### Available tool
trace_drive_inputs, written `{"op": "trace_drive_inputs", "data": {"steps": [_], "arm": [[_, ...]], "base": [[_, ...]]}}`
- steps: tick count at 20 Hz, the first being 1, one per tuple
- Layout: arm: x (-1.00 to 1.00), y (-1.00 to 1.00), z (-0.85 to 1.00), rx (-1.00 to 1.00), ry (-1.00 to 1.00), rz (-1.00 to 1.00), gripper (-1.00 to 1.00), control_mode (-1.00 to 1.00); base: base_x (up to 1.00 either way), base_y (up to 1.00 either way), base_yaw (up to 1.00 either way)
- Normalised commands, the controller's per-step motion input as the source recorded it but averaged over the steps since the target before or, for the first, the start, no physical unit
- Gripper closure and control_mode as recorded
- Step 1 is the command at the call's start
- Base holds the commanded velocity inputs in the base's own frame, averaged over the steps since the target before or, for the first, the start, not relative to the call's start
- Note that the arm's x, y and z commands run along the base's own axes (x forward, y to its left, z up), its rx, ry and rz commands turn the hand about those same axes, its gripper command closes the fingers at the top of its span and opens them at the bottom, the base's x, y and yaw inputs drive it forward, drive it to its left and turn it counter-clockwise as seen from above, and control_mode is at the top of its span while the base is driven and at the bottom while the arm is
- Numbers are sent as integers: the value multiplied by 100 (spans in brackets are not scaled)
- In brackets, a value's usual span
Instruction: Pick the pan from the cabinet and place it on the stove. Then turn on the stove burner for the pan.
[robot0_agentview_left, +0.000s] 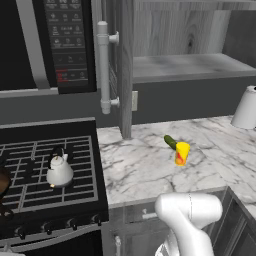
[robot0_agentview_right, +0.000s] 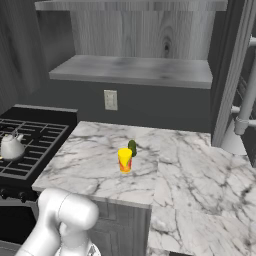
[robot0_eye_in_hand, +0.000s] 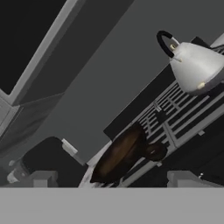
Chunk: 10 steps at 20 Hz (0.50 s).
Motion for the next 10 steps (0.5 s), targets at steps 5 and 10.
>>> {"op": "trace_drive_inputs", "data": {"steps": [5,10], "arm": [[0,22,-15,-6,2,-1,-100,-100],[3,22,-10,-8,2,-5,-100,-100]], "base": [[0,0,0],[0,0,0]]}}
